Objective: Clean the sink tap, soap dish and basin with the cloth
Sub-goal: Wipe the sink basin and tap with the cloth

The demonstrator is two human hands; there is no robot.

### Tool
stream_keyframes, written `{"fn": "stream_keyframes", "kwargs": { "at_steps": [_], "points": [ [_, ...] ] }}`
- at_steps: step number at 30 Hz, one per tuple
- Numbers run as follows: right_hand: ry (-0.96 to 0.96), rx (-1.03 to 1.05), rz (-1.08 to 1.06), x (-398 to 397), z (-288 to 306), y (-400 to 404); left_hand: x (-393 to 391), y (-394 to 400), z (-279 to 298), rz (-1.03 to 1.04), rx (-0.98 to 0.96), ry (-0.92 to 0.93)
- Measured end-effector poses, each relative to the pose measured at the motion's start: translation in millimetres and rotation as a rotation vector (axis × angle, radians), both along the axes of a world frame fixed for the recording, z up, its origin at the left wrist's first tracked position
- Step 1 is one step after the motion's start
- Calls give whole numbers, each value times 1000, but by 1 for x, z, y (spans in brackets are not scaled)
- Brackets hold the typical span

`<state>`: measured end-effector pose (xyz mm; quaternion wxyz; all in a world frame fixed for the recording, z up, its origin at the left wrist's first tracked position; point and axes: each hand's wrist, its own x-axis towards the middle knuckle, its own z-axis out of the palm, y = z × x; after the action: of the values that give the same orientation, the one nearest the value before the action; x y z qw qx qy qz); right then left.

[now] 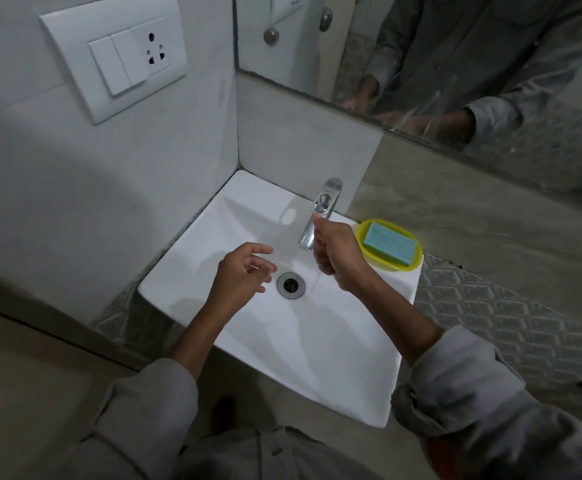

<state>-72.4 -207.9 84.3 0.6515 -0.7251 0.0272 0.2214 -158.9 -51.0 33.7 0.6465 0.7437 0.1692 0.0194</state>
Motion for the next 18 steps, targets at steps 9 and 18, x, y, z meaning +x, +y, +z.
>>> {"fn": "stream_keyframes", "kwargs": {
  "at_steps": [9, 18],
  "points": [
    [-28, 10, -21, -5, 7, 12, 1, 4, -3, 29, 17, 20],
    [4, 39, 63, -15, 12, 13, 9, -4, 12, -33, -21, -26]
  ]
}}
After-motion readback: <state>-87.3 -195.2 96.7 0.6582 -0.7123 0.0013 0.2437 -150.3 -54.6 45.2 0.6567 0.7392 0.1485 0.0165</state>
